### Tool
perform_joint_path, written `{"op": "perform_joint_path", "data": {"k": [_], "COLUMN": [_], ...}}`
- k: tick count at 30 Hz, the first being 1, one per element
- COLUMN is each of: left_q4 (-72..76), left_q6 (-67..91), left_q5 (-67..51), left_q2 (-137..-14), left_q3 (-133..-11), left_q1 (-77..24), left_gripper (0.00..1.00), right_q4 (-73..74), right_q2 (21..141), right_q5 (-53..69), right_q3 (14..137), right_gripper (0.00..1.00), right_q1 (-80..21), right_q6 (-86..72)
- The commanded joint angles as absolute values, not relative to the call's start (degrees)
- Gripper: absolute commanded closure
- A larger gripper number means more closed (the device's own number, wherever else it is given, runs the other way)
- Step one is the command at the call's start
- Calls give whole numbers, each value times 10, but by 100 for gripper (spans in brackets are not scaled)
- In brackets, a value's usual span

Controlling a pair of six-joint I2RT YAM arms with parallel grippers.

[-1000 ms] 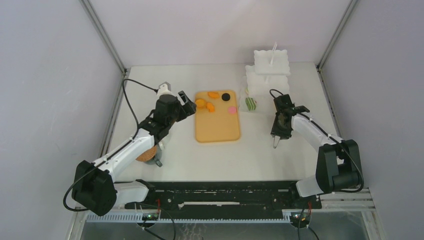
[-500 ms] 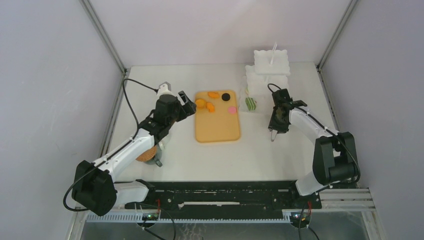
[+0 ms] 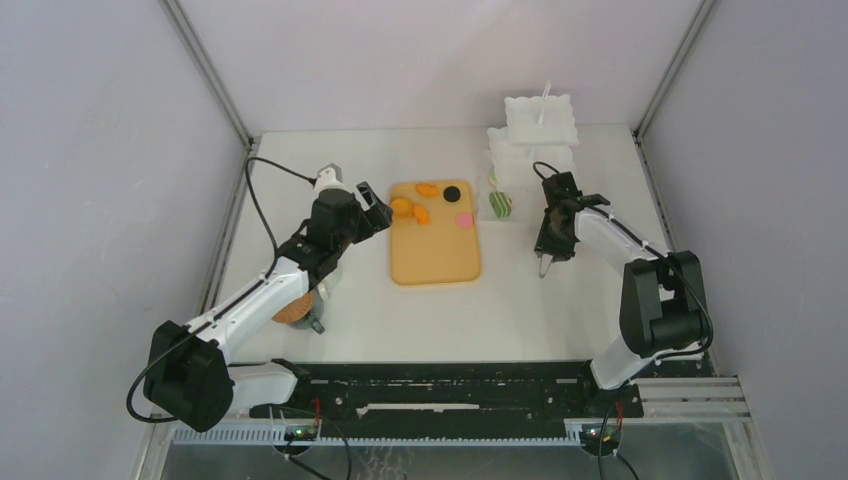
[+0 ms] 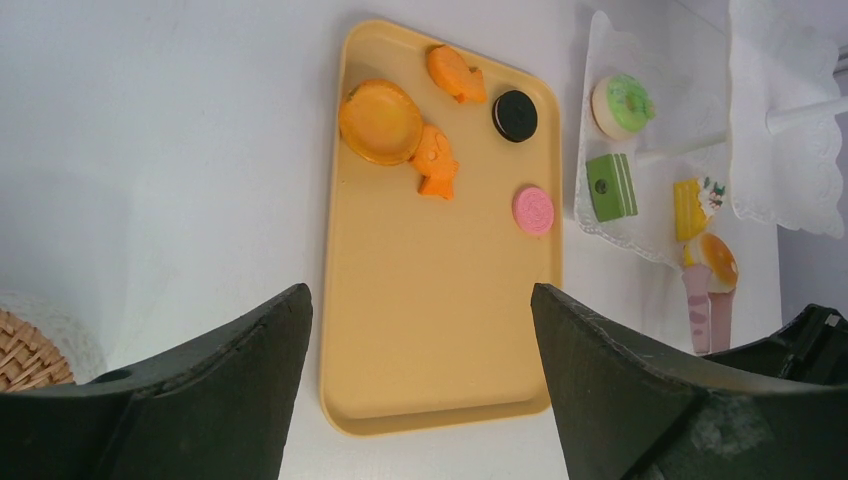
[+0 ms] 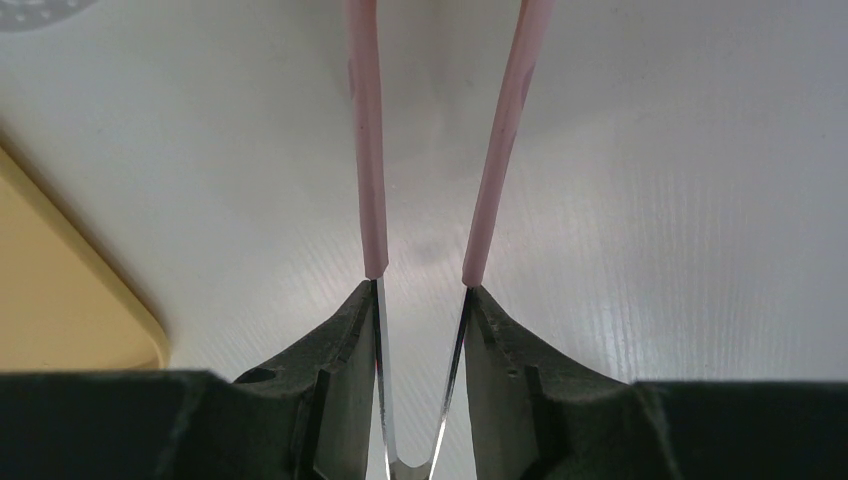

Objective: Serve the afternoon tea
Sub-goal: Place the desert on the desert table.

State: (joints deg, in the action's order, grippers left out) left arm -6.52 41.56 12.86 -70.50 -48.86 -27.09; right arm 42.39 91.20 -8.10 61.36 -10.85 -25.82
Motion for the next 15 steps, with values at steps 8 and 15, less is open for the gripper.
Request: {"op": "perform_joint_path", "data": {"k": [8, 15], "left_q4": [-51, -51], "left_q6": [404, 404], "left_q5": [131, 132], "left_q2": [-693, -693], "left_q3": [-501, -502], "left_q1": [-269, -269], "left_gripper": [15, 15], "right_q4": [371, 344], "right_q2": [931, 905], "right_q5": [-91, -94], "right_q3": [665, 647], "right_gripper": [78, 78], "right_q1": [-105, -106], "right_q6": [-246, -247]}}
